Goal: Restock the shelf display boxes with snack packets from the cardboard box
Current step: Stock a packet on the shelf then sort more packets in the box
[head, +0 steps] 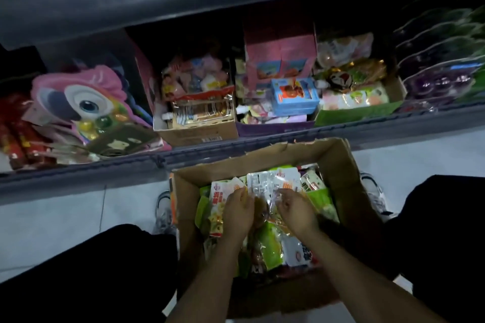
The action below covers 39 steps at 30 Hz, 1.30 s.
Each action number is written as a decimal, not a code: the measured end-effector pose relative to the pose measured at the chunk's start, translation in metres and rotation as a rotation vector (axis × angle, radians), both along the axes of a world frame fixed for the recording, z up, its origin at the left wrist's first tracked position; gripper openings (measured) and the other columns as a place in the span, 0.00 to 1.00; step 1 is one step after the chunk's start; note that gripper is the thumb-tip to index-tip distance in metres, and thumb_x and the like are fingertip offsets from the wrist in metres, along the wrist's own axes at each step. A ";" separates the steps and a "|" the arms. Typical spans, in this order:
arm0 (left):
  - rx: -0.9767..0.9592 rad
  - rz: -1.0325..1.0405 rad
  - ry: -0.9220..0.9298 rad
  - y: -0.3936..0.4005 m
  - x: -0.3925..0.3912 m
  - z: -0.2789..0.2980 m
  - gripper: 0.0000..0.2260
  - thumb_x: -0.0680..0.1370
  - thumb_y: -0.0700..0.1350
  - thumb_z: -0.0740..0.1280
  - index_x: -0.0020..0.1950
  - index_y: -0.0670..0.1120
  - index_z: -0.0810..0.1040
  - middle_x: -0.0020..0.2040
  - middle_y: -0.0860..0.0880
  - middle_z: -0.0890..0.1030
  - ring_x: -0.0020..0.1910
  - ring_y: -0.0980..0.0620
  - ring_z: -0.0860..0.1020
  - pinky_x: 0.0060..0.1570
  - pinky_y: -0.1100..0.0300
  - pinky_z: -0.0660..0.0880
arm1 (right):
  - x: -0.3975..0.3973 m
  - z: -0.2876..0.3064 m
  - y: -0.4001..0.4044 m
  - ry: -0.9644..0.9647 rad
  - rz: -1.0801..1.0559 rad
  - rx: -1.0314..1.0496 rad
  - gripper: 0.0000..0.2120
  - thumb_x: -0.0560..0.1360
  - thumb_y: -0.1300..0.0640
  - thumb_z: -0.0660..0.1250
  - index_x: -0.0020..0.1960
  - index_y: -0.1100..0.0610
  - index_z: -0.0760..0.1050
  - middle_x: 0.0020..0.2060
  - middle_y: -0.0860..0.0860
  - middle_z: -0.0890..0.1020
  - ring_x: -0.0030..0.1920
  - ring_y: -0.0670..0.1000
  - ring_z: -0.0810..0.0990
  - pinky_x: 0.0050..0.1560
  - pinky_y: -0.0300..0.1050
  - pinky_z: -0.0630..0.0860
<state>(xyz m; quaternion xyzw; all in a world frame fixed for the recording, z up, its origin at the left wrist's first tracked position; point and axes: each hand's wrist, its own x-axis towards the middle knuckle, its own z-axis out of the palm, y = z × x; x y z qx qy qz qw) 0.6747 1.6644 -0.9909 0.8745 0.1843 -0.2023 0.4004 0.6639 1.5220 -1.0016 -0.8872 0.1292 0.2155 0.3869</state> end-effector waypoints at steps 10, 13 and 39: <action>-0.198 0.172 0.110 -0.013 0.021 -0.027 0.07 0.80 0.44 0.61 0.57 0.50 0.73 0.50 0.55 0.77 0.49 0.55 0.76 0.42 0.65 0.65 | 0.015 -0.033 -0.012 0.100 -0.234 0.084 0.28 0.75 0.57 0.68 0.72 0.59 0.64 0.75 0.57 0.55 0.72 0.55 0.63 0.67 0.40 0.62; -0.240 0.267 0.129 -0.018 0.028 -0.034 0.10 0.80 0.45 0.61 0.60 0.50 0.75 0.56 0.52 0.79 0.49 0.56 0.75 0.46 0.63 0.68 | 0.020 -0.038 -0.015 0.141 -0.309 0.156 0.30 0.75 0.58 0.68 0.73 0.59 0.62 0.74 0.56 0.60 0.72 0.54 0.62 0.68 0.40 0.60; -0.774 0.318 -0.015 -0.010 0.013 0.097 0.10 0.72 0.48 0.70 0.48 0.43 0.81 0.51 0.43 0.82 0.55 0.45 0.79 0.57 0.52 0.76 | 0.038 0.099 -0.012 0.164 -0.494 0.862 0.21 0.76 0.46 0.63 0.63 0.59 0.71 0.54 0.55 0.79 0.52 0.55 0.81 0.53 0.48 0.78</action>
